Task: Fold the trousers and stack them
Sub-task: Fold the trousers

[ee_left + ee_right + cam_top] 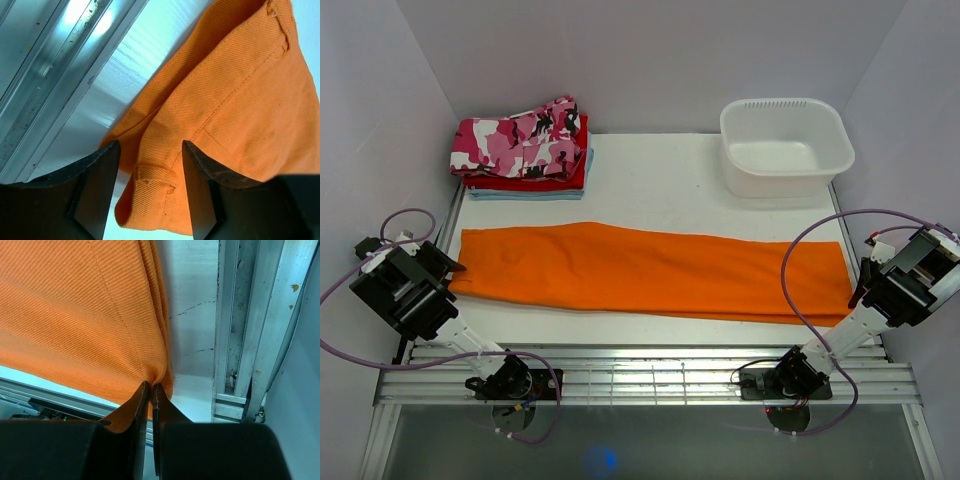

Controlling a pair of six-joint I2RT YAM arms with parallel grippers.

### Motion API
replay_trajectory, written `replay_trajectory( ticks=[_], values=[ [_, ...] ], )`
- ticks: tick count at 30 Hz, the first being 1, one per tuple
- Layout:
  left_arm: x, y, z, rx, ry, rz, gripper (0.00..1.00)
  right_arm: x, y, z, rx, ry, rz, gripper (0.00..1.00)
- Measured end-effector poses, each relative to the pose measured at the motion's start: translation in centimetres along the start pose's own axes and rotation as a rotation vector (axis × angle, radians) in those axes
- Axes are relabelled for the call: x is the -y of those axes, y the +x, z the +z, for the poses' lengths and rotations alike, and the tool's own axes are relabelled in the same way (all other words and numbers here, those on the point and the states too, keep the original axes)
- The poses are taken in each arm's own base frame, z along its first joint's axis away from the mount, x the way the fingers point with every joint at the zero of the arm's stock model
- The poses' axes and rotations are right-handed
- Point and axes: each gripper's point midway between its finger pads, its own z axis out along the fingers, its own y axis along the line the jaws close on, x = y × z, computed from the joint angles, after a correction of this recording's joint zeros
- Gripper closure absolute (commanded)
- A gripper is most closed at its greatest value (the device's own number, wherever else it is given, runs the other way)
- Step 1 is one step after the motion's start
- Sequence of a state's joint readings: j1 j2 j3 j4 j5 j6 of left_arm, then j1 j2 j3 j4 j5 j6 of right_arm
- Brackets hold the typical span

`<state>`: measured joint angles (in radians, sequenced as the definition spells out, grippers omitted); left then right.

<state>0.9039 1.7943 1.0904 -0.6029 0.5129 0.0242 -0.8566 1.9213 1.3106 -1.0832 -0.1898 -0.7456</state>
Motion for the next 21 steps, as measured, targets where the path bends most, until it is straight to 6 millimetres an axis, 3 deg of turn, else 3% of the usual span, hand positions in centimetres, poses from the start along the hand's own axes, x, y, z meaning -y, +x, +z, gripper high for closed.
replay_trajectory(
  ticks=[4,8,9,11,12,15,19,21],
  values=[
    [0.0,0.0,0.0,-0.003,0.003,0.005,0.35,0.1,0.1,0.1,-0.001,0.004,-0.008,0.91],
    [0.2,0.4,-0.4,-0.026,0.015,0.051,0.35,0.2,0.0,0.1,0.005,0.006,-0.026,0.68],
    [0.3,0.5,-0.6,-0.030,0.015,0.074,0.33,0.2,0.0,0.1,0.006,0.007,-0.033,0.56],
    [0.3,0.3,-1.3,-0.024,0.007,0.142,0.15,0.2,-0.1,0.1,0.011,0.003,-0.046,0.37],
    [0.5,0.0,-2.0,-0.011,0.003,0.175,0.02,0.1,-0.2,0.1,0.014,-0.003,-0.056,0.34],
    [2.1,-2.0,-5.3,0.072,-0.005,0.298,0.02,-1.0,-0.4,-0.1,0.028,-0.047,-0.093,0.28],
    [6.0,-7.4,-11.2,0.281,-0.015,0.519,0.04,-2.6,-1.1,-0.9,0.069,-0.072,-0.156,0.26],
    [8.2,-9.1,-13.0,0.346,-0.003,0.608,0.08,-3.5,-2.2,-2.2,0.129,-0.034,-0.218,0.27]
  ],
)
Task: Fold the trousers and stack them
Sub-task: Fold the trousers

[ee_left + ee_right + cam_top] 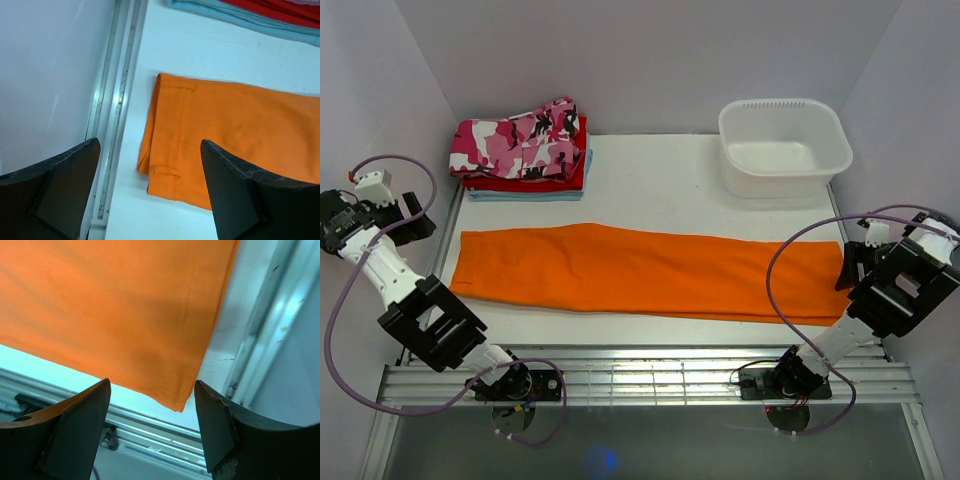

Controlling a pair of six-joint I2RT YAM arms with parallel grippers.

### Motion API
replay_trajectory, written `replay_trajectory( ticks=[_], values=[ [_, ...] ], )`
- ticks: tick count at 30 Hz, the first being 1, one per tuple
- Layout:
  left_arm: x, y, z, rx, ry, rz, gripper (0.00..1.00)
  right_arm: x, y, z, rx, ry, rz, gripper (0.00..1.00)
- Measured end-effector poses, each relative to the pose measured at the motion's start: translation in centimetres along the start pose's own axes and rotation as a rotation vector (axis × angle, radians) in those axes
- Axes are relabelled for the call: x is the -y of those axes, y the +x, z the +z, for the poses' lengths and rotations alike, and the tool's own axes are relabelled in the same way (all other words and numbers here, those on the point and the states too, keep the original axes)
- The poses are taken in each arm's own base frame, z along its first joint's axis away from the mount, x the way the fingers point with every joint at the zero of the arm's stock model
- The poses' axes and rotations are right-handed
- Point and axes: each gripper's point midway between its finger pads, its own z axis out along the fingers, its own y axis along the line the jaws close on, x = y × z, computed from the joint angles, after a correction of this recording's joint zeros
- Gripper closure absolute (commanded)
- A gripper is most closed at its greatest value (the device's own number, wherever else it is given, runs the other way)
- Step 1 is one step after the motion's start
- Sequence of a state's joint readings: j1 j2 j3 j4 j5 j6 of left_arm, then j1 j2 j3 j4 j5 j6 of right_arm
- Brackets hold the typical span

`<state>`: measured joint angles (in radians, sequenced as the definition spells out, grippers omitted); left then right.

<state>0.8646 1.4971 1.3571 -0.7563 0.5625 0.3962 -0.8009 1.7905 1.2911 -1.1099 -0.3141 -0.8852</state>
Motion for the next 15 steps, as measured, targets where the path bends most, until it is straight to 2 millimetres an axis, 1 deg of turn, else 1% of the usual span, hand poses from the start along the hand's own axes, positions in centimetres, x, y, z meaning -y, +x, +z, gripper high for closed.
replay_trajectory(
  ticks=[1,2,3,4,6,7,8,9,12,13,15],
  values=[
    [0.6,-0.8,0.0,0.013,0.014,0.030,0.10,-0.4,-0.9,-0.7,0.033,0.030,-0.043,0.28],
    [1.1,-1.1,0.4,0.012,0.031,0.049,0.12,-0.8,-2.0,-1.4,0.076,0.070,-0.091,0.28],
    [1.7,-0.9,0.9,-0.003,0.051,0.055,0.13,-1.4,-2.9,-1.9,0.107,0.094,-0.130,0.29],
    [2.2,-0.2,1.7,-0.033,0.073,0.045,0.13,-2.1,-3.5,-2.2,0.128,0.109,-0.166,0.29],
    [3.0,2.2,3.5,-0.114,0.113,-0.006,0.15,-3.7,-4.3,-2.0,0.147,0.113,-0.226,0.31],
    [3.2,3.8,4.3,-0.164,0.121,-0.045,0.15,-4.5,-4.5,-1.5,0.145,0.103,-0.246,0.31],
    [3.2,5.9,4.9,-0.222,0.116,-0.092,0.14,-5.2,-4.6,-0.8,0.139,0.088,-0.262,0.32],
    [3.2,7.9,5.1,-0.279,0.108,-0.136,0.14,-5.7,-4.4,-0.2,0.129,0.073,-0.269,0.32],
    [3.6,12.5,4.9,-0.406,0.073,-0.241,0.14,-6.4,-3.0,2.1,0.085,0.034,-0.257,0.34],
    [3.7,13.7,4.6,-0.440,0.057,-0.266,0.14,-6.5,-2.2,2.9,0.060,0.026,-0.242,0.34],
    [3.8,15.3,4.1,-0.481,0.026,-0.303,0.16,-6.4,-0.9,4.1,0.027,0.021,-0.227,0.34]
  ],
)
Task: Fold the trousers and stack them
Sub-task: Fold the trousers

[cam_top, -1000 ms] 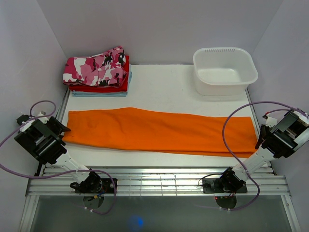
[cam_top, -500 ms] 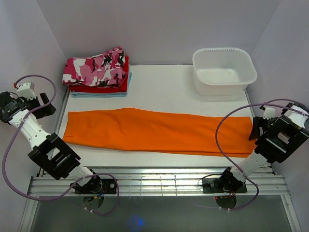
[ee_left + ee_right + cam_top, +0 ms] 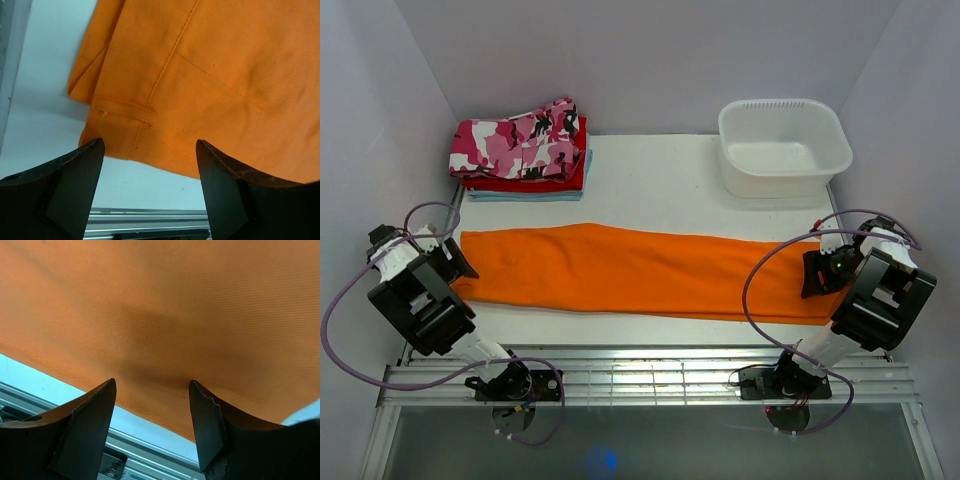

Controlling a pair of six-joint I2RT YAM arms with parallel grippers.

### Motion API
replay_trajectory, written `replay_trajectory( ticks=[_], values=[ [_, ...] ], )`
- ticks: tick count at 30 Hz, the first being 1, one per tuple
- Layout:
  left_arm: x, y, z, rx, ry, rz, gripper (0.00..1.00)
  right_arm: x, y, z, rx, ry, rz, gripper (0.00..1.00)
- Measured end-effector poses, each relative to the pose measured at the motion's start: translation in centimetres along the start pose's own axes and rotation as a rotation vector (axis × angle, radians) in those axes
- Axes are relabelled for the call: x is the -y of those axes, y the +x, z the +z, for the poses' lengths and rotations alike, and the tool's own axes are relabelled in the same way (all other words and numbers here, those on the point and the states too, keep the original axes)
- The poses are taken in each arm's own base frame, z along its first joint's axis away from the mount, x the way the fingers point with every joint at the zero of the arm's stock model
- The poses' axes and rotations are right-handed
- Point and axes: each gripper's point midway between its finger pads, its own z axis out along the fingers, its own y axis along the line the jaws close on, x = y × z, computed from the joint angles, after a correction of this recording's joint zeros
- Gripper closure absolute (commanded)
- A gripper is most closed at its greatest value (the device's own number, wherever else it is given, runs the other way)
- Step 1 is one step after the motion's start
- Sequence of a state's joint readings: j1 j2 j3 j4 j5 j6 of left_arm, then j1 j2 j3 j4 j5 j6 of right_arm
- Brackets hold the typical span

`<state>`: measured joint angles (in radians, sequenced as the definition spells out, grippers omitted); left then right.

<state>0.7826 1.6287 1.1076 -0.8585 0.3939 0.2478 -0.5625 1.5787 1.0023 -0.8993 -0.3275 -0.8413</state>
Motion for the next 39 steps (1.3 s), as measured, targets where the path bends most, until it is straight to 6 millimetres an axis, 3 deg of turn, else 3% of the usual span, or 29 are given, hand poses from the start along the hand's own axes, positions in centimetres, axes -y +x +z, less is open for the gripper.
replay_trajectory(
  ticks=[5,18,26,30,36,39],
  values=[
    [-0.3,1.4,0.1,-0.027,-0.041,-0.066,0.18,0.3,2.0,1.8,-0.058,0.014,0.011,0.35],
    [-2.9,1.7,-0.9,-0.010,-0.150,-0.183,0.13,0.7,2.1,1.9,-0.066,0.041,-0.002,0.36],
    [-1.1,2.1,0.8,0.008,-0.009,-0.221,0.18,0.9,2.1,1.9,-0.069,0.048,-0.012,0.39],
    [-0.1,1.6,1.5,0.027,0.076,-0.251,0.28,1.4,2.2,1.8,-0.078,0.070,-0.026,0.45],
    [1.9,0.2,0.5,0.095,0.222,-0.255,0.48,2.9,2.5,1.6,-0.102,0.136,-0.070,0.59],
    [3.2,-0.6,-0.7,0.142,0.288,-0.227,0.68,3.5,2.6,1.5,-0.110,0.167,-0.089,0.63]
  ],
)
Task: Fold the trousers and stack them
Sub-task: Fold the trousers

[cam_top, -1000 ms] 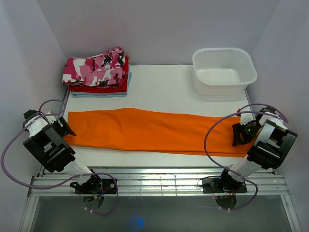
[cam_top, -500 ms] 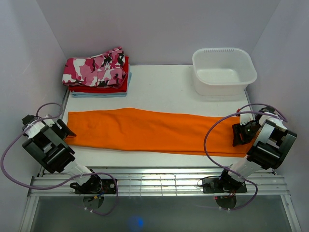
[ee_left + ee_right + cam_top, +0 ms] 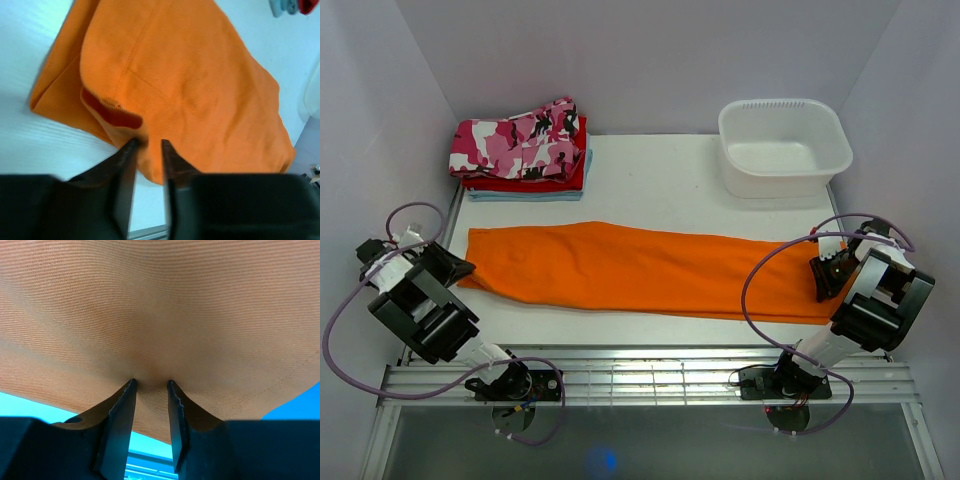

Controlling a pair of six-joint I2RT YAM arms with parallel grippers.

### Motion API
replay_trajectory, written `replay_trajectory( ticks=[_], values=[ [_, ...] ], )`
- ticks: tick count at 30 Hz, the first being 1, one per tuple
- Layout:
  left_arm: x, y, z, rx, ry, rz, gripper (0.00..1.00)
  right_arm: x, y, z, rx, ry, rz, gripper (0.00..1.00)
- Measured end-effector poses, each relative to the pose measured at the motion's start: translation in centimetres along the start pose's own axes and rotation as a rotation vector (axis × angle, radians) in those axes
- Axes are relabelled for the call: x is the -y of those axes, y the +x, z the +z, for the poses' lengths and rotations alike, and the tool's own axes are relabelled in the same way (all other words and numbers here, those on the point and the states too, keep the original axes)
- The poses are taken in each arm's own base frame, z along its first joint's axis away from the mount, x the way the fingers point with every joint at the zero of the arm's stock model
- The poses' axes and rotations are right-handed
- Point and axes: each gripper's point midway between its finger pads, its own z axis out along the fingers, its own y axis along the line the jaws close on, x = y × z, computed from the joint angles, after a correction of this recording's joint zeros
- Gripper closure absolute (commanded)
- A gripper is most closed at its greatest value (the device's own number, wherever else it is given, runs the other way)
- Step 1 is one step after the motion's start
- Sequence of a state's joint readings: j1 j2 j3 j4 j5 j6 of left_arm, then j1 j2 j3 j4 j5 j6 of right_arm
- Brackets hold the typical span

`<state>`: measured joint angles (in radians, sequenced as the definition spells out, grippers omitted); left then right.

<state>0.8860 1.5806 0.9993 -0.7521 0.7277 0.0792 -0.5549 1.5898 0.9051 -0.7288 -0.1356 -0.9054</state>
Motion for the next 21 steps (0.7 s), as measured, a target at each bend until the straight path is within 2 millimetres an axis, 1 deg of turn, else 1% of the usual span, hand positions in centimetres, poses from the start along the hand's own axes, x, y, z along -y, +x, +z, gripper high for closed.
replay_trajectory(
  ticks=[1,2,4,7,10,11,12,13,14,16,18,19,20,21],
  values=[
    [0.5,-0.3,-0.3,0.015,0.021,0.014,0.76,0.1,0.1,0.0,-0.003,0.007,-0.005,0.64],
    [1.0,-0.6,-0.5,0.028,0.039,0.030,0.87,0.3,0.1,0.0,-0.006,0.014,-0.010,0.65],
    [1.7,-1.2,-0.7,0.050,0.070,0.049,0.90,0.6,0.2,0.0,-0.012,0.028,-0.018,0.65],
    [1.7,-1.8,-0.3,0.053,0.093,0.052,1.00,0.8,0.1,-0.1,-0.013,0.032,-0.028,0.63],
    [0.9,-1.4,0.7,0.023,0.098,0.029,1.00,0.3,-0.2,-0.2,-0.003,0.004,-0.052,0.53],
    [0.6,-1.3,1.0,0.012,0.098,0.022,0.96,0.0,-0.5,-0.4,0.004,-0.011,-0.060,0.49],
    [0.4,-1.1,1.2,0.004,0.098,0.020,0.75,-0.6,-0.9,-0.6,0.014,-0.033,-0.071,0.46],
    [0.2,-1.1,1.2,0.001,0.093,0.029,0.64,-1.1,-1.7,-1.1,0.032,-0.053,-0.089,0.40],
    [0.2,-1.1,1.2,0.003,0.091,0.037,0.56,-1.6,-2.6,-1.7,0.056,-0.063,-0.110,0.38],
    [0.0,-1.3,0.9,0.014,0.067,0.050,0.44,-2.9,-5.6,-3.6,0.136,-0.069,-0.186,0.36],
    [-0.3,-1.5,0.4,0.032,0.021,0.074,0.43,-4.7,-9.0,-5.9,0.230,-0.056,-0.279,0.34],
    [-0.4,-1.6,0.1,0.042,0.003,0.088,0.43,-5.9,-10.7,-7.0,0.278,-0.052,-0.332,0.33],
    [-0.3,-1.8,-0.2,0.053,-0.009,0.104,0.43,-7.9,-12.6,-8.2,0.329,-0.060,-0.392,0.33],
    [-0.3,-1.9,-0.4,0.061,-0.015,0.126,0.43,-9.2,-13.5,-8.9,0.357,-0.070,-0.424,0.34]
  ],
)
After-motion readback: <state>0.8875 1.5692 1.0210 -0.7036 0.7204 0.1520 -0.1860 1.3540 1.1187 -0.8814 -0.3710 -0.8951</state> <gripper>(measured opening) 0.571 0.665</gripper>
